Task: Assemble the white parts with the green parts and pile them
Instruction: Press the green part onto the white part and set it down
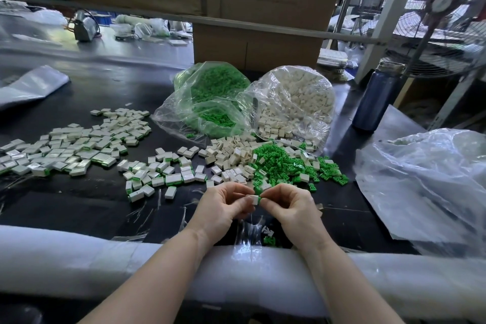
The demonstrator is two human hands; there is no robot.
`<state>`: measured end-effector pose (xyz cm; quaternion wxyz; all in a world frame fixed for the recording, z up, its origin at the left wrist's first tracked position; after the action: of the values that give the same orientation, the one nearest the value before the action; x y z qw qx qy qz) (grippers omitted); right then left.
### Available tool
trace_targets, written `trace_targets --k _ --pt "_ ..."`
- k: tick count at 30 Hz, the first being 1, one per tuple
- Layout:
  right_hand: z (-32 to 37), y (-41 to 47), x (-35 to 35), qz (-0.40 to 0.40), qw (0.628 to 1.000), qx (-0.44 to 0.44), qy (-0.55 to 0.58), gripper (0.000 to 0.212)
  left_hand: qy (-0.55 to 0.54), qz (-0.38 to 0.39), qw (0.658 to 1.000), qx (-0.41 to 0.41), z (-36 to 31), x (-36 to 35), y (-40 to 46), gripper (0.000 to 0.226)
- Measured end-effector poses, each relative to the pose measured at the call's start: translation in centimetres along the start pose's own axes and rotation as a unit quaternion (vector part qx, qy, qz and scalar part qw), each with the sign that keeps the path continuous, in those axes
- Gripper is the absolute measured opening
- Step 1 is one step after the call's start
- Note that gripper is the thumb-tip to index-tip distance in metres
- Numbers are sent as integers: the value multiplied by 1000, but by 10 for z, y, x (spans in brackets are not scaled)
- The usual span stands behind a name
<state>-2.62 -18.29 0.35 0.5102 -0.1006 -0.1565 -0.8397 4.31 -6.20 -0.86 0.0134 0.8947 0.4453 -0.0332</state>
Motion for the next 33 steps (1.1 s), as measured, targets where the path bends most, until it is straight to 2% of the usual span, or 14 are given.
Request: trace_targets --k 6,20,26,29,33 --pt "1 -1 -2 15 1000 1 0 8 36 17 999 -11 -3 -2 -1 10" --pt "0 -1 -4 54 998 -2 14 22 130 58 989 -37 -1 -8 0 14" --pt "-5 1 -1 18 996 -25 87 10 123 37 989 -77 -7 -8 -1 16" --pt "-9 2 1 5 994 -42 105 7 110 52 989 -88 -7 -12 -2 26" --pt "-10 1 0 11 993 -49 105 4 155 17 983 -97 -6 -5 0 22"
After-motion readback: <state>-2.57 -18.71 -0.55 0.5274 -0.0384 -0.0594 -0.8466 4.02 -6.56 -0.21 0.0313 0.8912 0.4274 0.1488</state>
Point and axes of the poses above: each hand's wrist, its own y-axis towards the middle knuckle, its own x-axis out of the back of the hand, z = x × y, the point moved 7 cm from there along y, towards the middle knuckle, and after that the axes turned 4 degrees about -y, right-handed, at the moved point
